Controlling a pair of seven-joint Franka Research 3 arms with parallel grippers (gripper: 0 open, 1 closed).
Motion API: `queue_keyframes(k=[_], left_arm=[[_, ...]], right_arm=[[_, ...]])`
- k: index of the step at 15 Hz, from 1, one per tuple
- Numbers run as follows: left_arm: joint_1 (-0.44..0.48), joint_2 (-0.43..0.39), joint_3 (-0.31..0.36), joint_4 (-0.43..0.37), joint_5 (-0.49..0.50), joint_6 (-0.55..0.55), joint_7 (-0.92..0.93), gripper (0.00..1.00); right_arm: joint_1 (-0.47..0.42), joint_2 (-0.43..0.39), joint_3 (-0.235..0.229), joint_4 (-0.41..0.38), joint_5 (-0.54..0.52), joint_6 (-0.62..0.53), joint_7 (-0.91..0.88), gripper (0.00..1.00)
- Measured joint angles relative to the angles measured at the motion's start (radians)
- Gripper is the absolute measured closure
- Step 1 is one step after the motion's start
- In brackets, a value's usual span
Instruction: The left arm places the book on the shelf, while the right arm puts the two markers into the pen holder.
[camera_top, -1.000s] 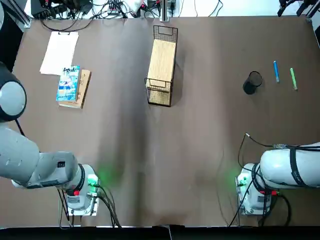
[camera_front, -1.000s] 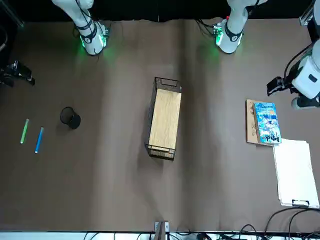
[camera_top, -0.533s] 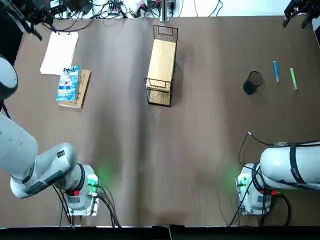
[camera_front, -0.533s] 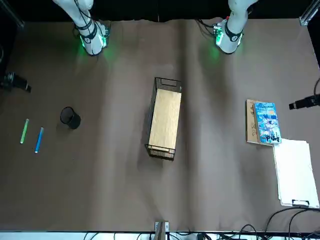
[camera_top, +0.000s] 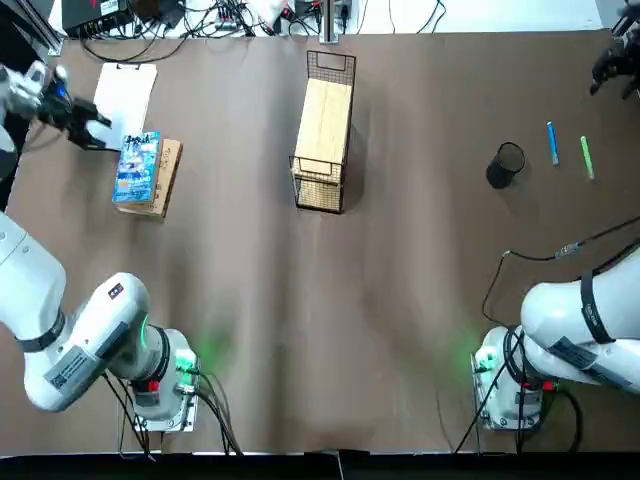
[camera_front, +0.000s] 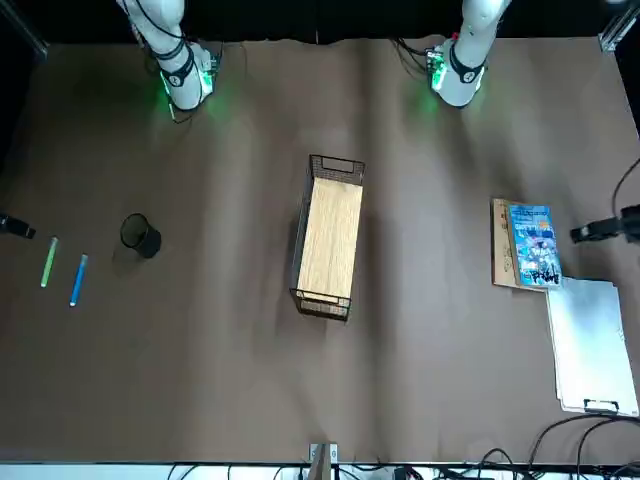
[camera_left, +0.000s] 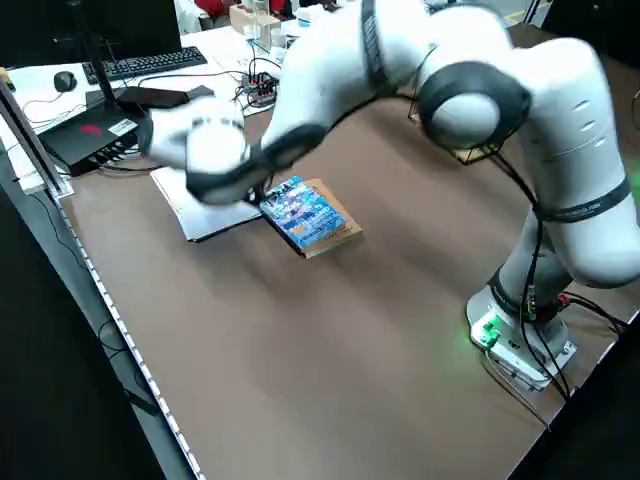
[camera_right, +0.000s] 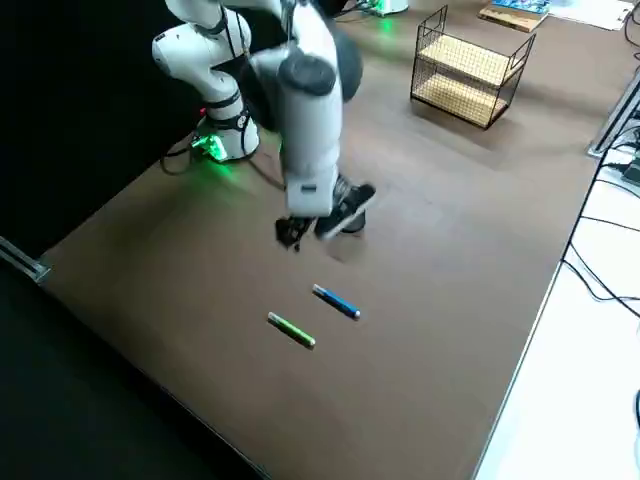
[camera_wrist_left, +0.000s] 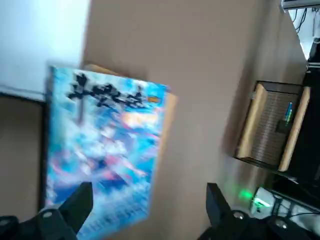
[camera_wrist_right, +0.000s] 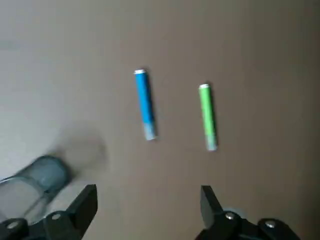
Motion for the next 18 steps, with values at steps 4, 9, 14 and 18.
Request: queue_keyframes(k=[4,9,14,18], left_arm=[[0.014,0.138,0.0,0.017,-0.017,0.084,0.086,0.0],[0.044,0.135,0.0,0.043,-0.019,0.11,0.087,0.0],[0.043,0.149,0.0,0.035,-0.086,0.121,0.086,0.01],[0.039,0.172,-0.001,0.034,-0.089,0.142,0.085,0.01]], right_arm=[[-0.06,0.093,0.0,0.001,-0.032,0.106,-0.057,0.09],[-0.034,0.157,0.013,0.001,-0.033,0.126,-0.059,0.12],[-0.029,0.268,0.014,-0.022,-0.031,0.35,-0.056,0.15],[-0.006,0.334,0.017,-0.024,-0.03,0.424,-0.008,0.3]])
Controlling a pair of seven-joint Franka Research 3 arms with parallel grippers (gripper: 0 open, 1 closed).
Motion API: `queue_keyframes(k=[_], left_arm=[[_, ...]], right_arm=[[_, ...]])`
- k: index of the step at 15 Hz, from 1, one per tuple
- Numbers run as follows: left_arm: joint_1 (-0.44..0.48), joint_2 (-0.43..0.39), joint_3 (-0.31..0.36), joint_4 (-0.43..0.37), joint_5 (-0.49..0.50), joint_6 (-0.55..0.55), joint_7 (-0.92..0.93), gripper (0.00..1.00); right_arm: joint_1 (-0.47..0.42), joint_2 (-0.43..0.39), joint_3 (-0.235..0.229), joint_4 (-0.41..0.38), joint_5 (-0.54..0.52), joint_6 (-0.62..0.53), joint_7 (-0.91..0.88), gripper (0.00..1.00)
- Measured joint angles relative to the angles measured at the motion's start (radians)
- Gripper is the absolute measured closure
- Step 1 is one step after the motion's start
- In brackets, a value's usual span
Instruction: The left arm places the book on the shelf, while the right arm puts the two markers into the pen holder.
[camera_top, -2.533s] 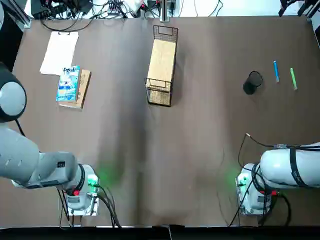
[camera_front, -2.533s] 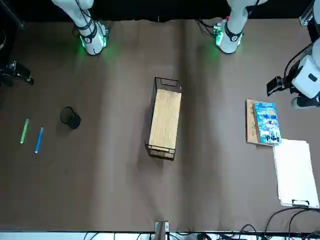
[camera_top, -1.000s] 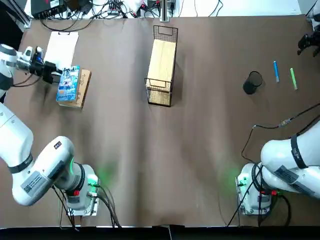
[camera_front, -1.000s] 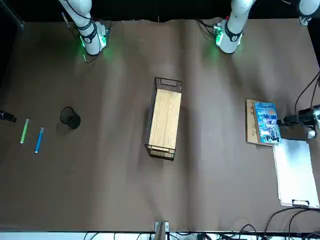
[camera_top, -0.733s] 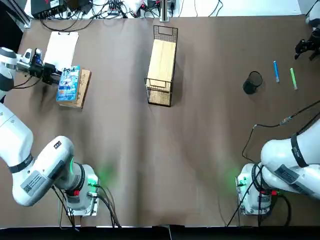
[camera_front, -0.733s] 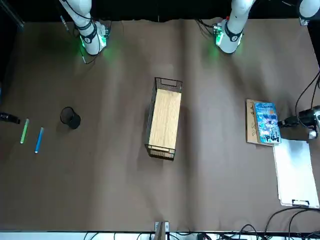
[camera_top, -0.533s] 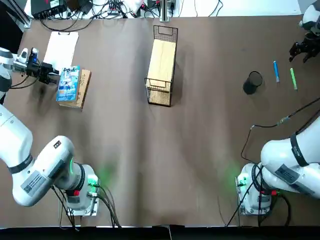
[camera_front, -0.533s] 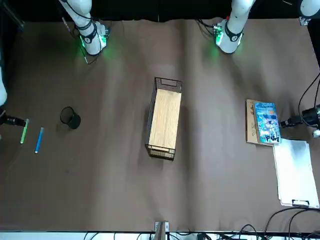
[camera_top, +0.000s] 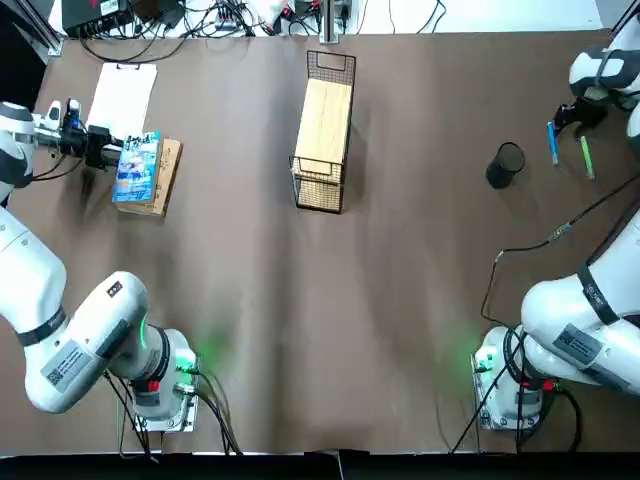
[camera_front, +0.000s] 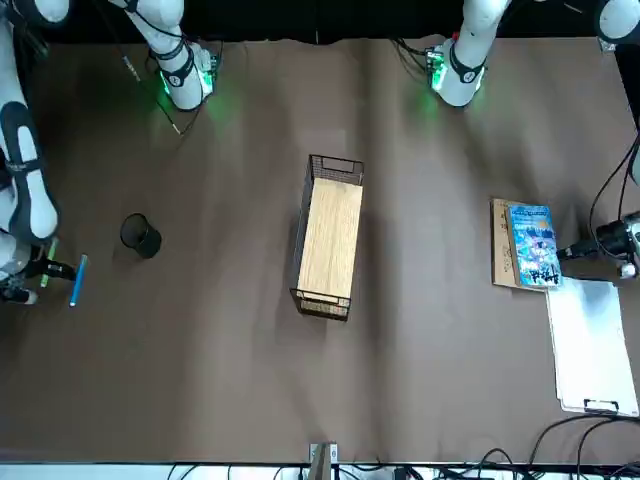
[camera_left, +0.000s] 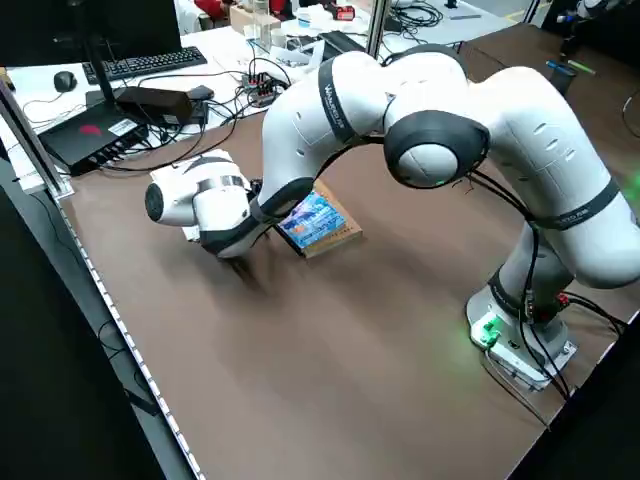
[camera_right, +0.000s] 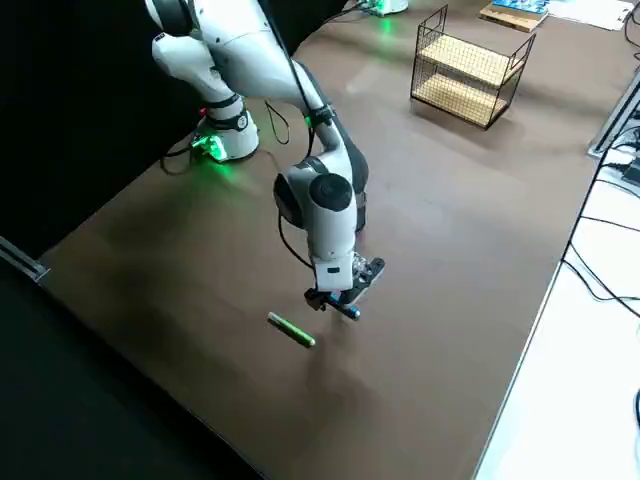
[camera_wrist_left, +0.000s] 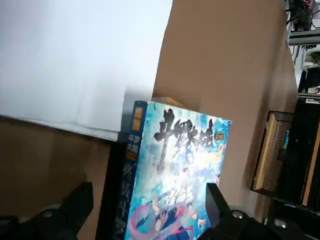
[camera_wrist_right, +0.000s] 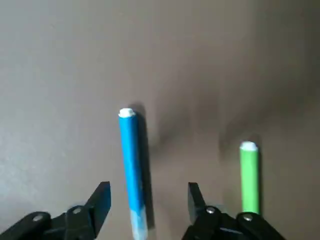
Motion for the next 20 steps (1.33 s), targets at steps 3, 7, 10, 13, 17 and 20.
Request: queue_keyframes(k=[3,7,10,13,17,20], left_arm=[[0.0,0.011,0.0,0.0,-0.001,0.003,0.0,0.13],[-0.001,0.011,0.0,0.0,-0.001,0.004,0.0,0.52],[0.004,0.01,-0.001,0.002,-0.009,-0.003,-0.003,0.72],[0.007,0.009,-0.002,0.003,-0.015,-0.011,-0.001,0.77],[0.018,-0.007,-0.024,0.009,-0.03,-0.029,-0.018,0.77],[0.076,-0.027,-0.099,0.011,-0.097,-0.081,-0.052,0.8]], right_arm=[[0.009,0.024,0.0,0.0,0.001,0.034,0.013,0.32],[0.009,0.056,0.0,0.0,0.001,0.079,0.016,0.37],[0.009,0.069,0.001,0.001,0.003,0.09,0.017,0.44],[0.011,0.069,0.008,0.001,0.008,0.087,0.017,0.58],[0.013,0.067,0.005,0.006,0.007,0.081,0.019,0.82],[0.02,0.067,0.002,0.006,0.003,0.081,0.017,0.82]])
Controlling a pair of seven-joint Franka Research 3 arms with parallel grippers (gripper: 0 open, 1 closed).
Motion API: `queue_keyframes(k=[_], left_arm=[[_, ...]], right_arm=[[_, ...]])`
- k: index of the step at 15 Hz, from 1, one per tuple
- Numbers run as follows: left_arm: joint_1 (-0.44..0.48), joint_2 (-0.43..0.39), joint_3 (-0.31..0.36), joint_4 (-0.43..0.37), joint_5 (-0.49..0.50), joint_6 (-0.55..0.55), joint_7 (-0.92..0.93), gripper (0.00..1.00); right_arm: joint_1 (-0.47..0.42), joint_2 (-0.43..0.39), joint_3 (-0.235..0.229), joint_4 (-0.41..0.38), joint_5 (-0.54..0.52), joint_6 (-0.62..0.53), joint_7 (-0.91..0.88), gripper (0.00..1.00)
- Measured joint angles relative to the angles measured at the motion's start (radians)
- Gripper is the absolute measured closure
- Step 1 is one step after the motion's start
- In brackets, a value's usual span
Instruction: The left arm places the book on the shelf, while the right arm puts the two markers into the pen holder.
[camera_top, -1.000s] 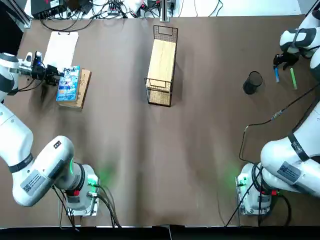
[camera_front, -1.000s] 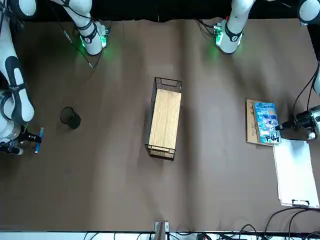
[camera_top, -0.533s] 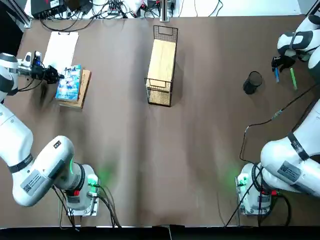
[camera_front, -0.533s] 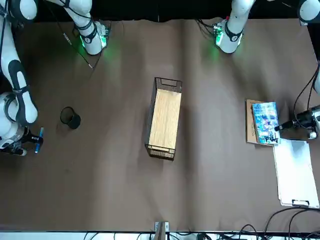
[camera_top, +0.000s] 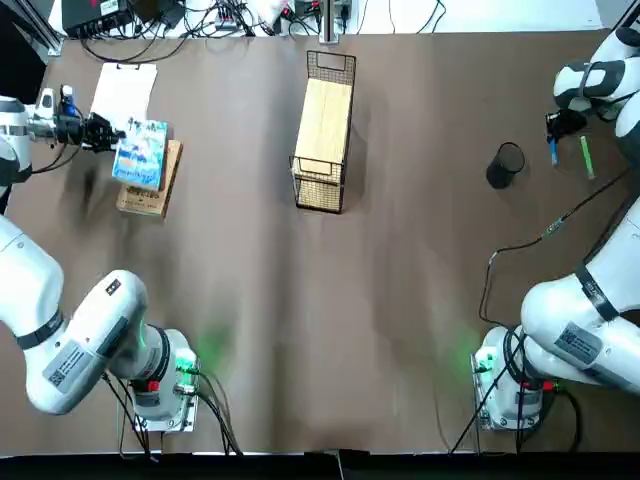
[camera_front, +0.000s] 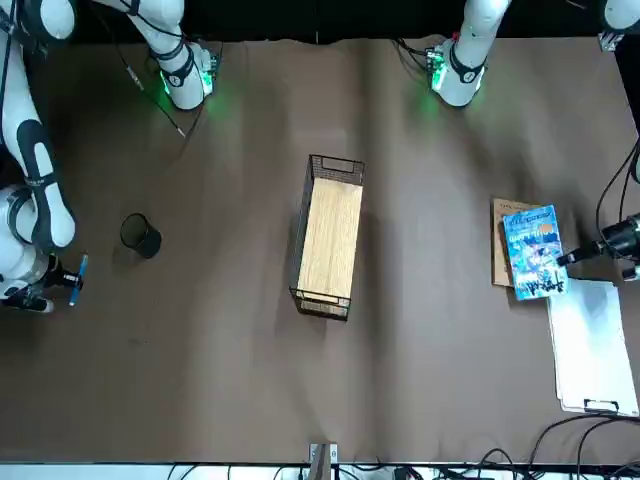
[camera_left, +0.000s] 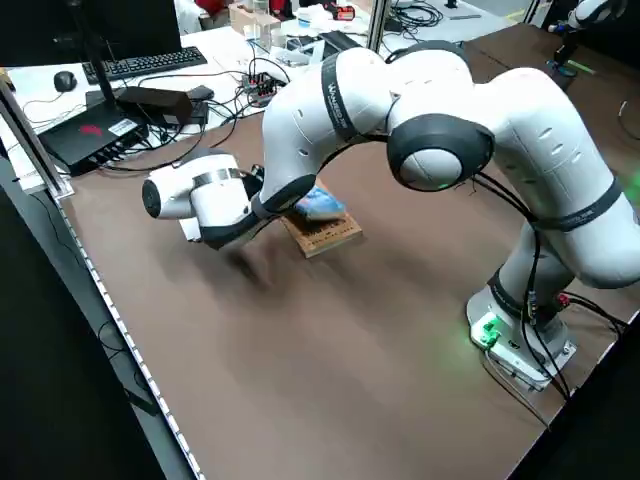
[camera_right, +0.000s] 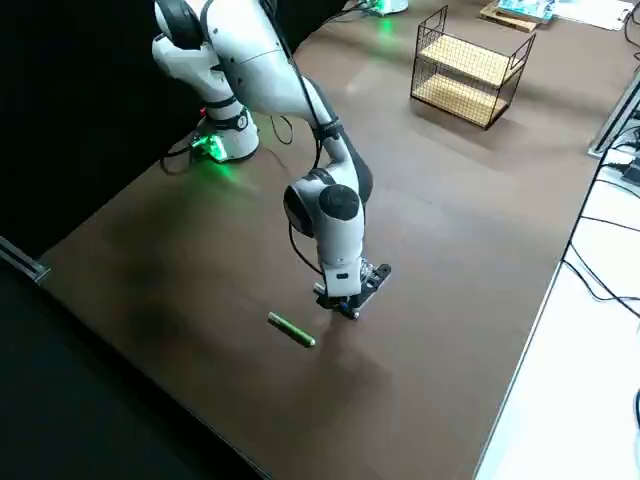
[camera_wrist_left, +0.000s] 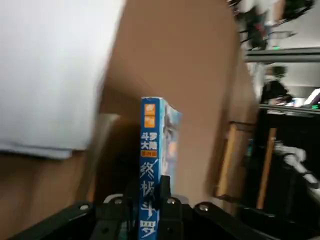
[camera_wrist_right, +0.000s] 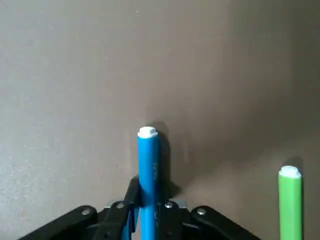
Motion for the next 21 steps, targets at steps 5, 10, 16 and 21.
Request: queue_keyframes(k=[5,10,16,21], left_arm=[[0.089,-0.002,-0.095,-0.001,-0.011,-0.105,0.005,0.8],[0.085,0.002,-0.213,-0.014,-0.02,-0.228,0.001,0.8],[-0.215,0.002,-0.353,-0.017,-0.058,-0.212,-0.146,0.8],[-0.319,0.002,-0.44,-0.03,-0.116,-0.056,-0.212,0.8]], right_arm=[[0.058,-0.016,0.013,0.021,0.0,-0.098,-0.017,0.82],[0.042,-0.151,0.13,0.066,0.093,-0.34,-0.071,0.82],[-0.045,-0.291,0.219,0.068,0.607,-0.728,-0.434,0.82],[-0.201,-0.258,0.215,0.032,0.898,-0.937,-0.887,0.82]])
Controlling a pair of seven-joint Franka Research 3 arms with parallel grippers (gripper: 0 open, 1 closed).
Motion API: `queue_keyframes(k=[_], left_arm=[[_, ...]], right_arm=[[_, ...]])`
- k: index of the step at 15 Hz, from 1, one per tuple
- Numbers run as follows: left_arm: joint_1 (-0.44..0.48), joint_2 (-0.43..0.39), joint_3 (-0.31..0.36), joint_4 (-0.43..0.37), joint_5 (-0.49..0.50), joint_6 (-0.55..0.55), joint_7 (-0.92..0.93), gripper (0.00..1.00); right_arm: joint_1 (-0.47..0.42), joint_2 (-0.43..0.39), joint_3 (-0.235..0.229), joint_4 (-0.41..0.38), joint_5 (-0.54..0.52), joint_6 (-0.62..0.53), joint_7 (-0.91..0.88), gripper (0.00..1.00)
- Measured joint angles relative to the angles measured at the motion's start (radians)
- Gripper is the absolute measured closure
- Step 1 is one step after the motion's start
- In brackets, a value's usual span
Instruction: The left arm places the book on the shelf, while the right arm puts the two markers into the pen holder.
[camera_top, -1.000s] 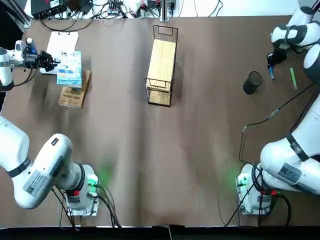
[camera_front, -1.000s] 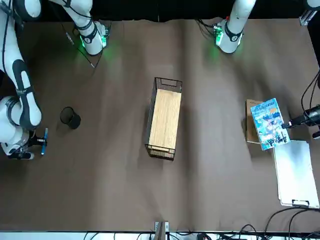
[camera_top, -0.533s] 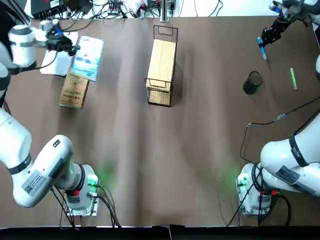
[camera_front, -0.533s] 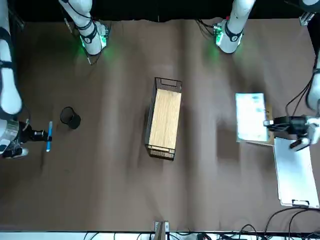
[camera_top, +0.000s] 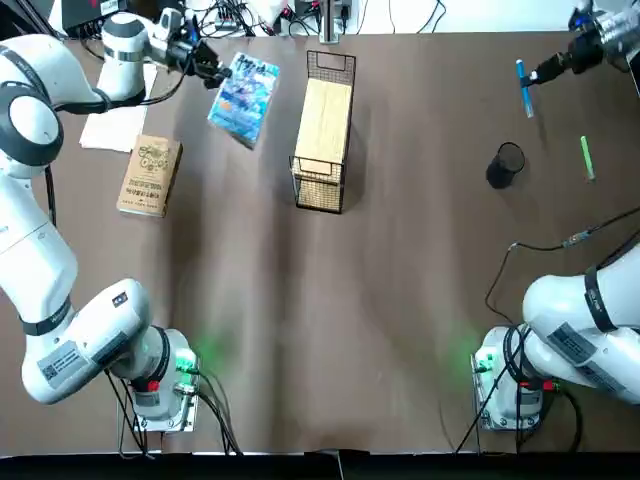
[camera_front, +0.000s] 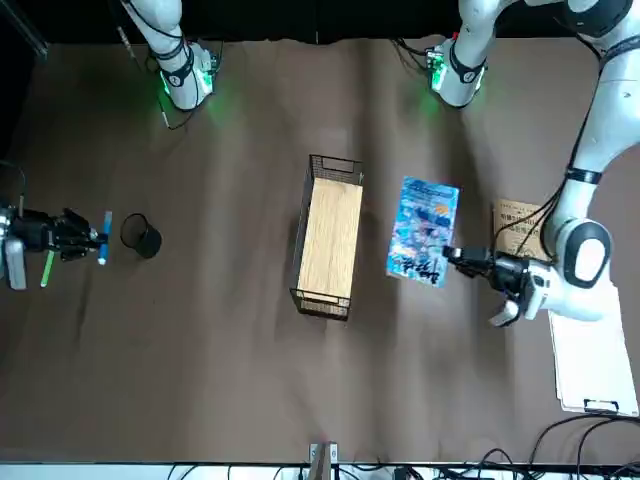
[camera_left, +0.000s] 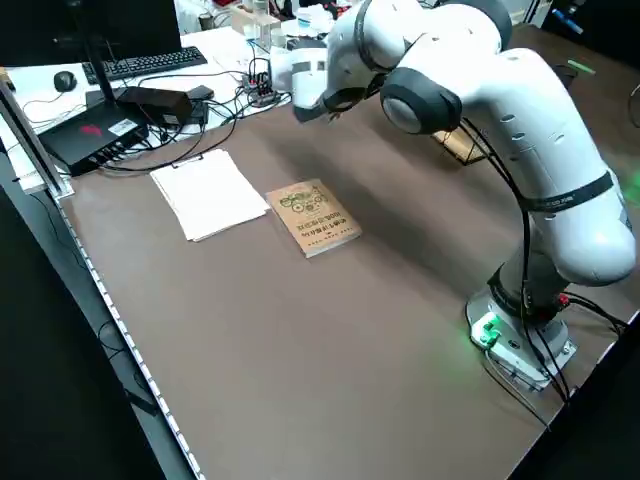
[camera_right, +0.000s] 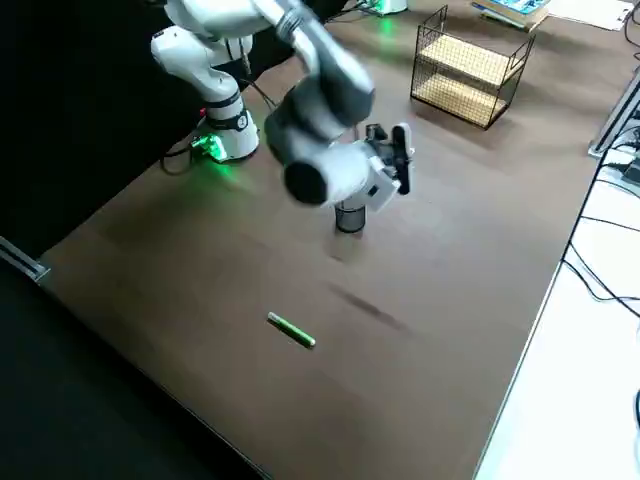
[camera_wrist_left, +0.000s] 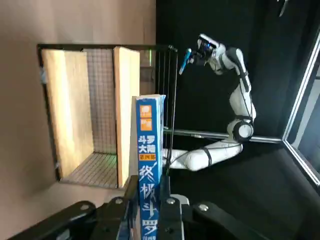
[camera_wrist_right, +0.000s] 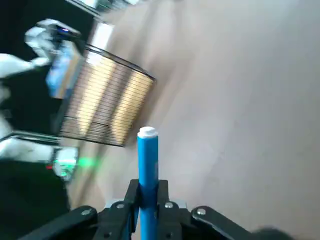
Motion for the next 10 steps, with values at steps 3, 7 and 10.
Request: queue_keyframes(k=[3,7,10], left_arm=[[-0.054,0.0,-0.055,-0.022,-0.035,0.125,-0.022,0.8],[-0.143,0.0,-0.056,-0.03,-0.086,0.234,-0.022,0.8],[-0.185,0.001,-0.055,-0.036,-0.117,0.294,-0.018,0.8]], right_arm=[[-0.082,0.098,-0.001,-0.014,0.115,-0.094,-0.273,0.82],[-0.125,0.25,-0.001,-0.012,0.166,-0.118,-0.576,0.82],[-0.127,0.307,-0.001,-0.008,0.171,-0.12,-0.69,0.82]])
